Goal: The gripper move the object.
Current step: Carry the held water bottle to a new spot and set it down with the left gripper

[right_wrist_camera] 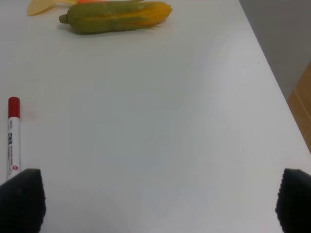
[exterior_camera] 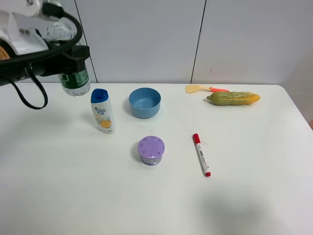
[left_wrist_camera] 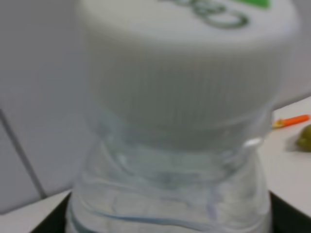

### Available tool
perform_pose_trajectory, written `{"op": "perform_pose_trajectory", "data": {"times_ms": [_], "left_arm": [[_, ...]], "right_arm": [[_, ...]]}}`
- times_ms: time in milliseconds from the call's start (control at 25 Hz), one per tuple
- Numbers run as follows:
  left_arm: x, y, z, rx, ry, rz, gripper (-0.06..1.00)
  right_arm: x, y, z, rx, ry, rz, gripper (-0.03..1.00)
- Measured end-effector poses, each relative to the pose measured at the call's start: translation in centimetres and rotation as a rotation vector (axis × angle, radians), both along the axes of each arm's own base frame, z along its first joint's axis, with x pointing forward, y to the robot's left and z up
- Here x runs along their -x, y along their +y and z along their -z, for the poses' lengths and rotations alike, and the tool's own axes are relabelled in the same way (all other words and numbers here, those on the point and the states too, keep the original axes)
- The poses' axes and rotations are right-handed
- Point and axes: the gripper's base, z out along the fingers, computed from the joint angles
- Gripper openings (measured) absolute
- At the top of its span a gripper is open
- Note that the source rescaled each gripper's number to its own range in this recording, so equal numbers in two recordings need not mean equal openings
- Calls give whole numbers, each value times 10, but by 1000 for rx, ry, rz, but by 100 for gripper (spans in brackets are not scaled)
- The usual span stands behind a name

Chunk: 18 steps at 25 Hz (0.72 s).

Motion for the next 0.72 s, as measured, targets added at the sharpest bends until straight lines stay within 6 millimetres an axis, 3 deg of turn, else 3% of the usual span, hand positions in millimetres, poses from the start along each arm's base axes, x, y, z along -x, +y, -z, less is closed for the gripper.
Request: {"op": "perform_pose_trajectory", "data": {"times_ms": [440, 720], "left_arm": [[37, 22, 83, 3, 60, -30, 2], [52, 29, 114, 16, 92, -46, 2]], "right_arm": [[0, 0, 0, 0, 0, 0, 100], [0, 0, 0, 0, 0, 0, 100]]}}
